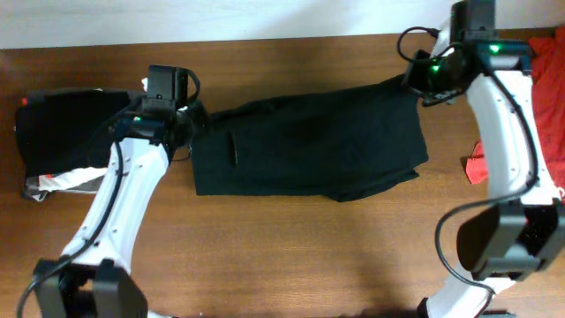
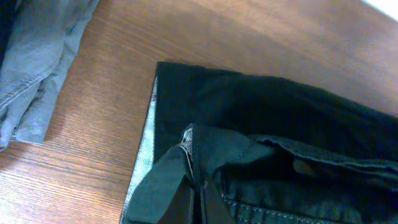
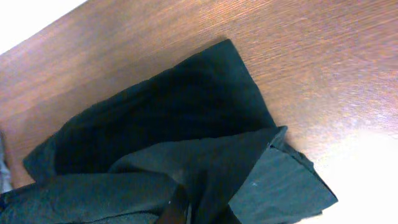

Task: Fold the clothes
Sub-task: 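Lift the bottom corners with both grippers and fold them up to the top edge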

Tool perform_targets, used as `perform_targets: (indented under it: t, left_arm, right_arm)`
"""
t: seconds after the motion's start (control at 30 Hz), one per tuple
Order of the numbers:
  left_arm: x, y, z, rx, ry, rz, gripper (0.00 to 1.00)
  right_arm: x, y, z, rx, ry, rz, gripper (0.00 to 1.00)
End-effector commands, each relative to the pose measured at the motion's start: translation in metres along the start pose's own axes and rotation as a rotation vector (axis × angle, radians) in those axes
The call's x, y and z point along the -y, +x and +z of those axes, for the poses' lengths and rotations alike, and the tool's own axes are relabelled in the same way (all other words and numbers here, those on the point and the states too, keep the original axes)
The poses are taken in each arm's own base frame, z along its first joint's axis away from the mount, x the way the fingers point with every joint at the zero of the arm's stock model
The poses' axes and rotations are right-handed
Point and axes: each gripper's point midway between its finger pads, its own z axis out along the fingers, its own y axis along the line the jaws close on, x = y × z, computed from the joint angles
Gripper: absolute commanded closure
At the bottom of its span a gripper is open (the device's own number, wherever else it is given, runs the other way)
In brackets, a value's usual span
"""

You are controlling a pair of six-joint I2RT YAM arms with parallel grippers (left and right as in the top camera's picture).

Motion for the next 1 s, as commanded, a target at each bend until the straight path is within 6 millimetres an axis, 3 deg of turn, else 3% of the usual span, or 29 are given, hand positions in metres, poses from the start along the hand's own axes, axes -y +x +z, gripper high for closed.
perform_targets:
  t: [0.0,0.23,0.53,0.6,0.63,0.67,0.7,0.8,0.83,0.97]
  left_arm:
    - [-0.012,-0.011,0.008,0.033,-0.069,0.011,1.00]
    - [-0.012,-0.018,0.027,0.058,-0.086,0.009,1.00]
    - [-0.013,-0.010,0.079,0.026,-0.104,0.014,1.00]
    - [-0.015,-0.006,0.092,0.009,-0.114,0.015,0.94]
    - [-0.016,-0.004,0.099,0.004,-0.116,0.016,0.85]
    - [-0.016,-0.003,0.106,0.004,-0.116,0.016,0.68]
    - [-0.015,-0.003,0.112,0.008,-0.114,0.016,0.58]
    - [-0.010,-0.013,0.124,0.049,-0.092,0.051,0.39]
    - [-0.007,-0.019,0.123,0.074,-0.079,0.065,0.29]
    - [0.009,-0.055,0.094,0.166,-0.033,0.054,0.16]
  right_arm:
    - [-0.002,-0.002,0.025,-0.008,0.059,-0.013,0.96]
    - [0.002,0.004,0.088,-0.059,0.103,0.001,0.96]
    - [0.014,0.003,0.146,-0.071,0.111,0.009,0.96]
    - [0.015,0.001,0.154,-0.065,0.108,0.008,0.95]
    - [0.014,0.000,0.157,-0.060,0.105,0.007,0.92]
    - [0.015,-0.001,0.162,-0.056,0.104,0.005,0.82]
    - [0.013,-0.003,0.163,-0.046,0.100,0.002,0.62]
    - [0.008,-0.016,0.166,0.006,0.078,-0.041,0.46]
    - [0.002,-0.022,0.164,0.029,0.053,-0.068,0.28]
    - [-0.017,-0.045,0.139,0.067,-0.025,-0.150,0.09]
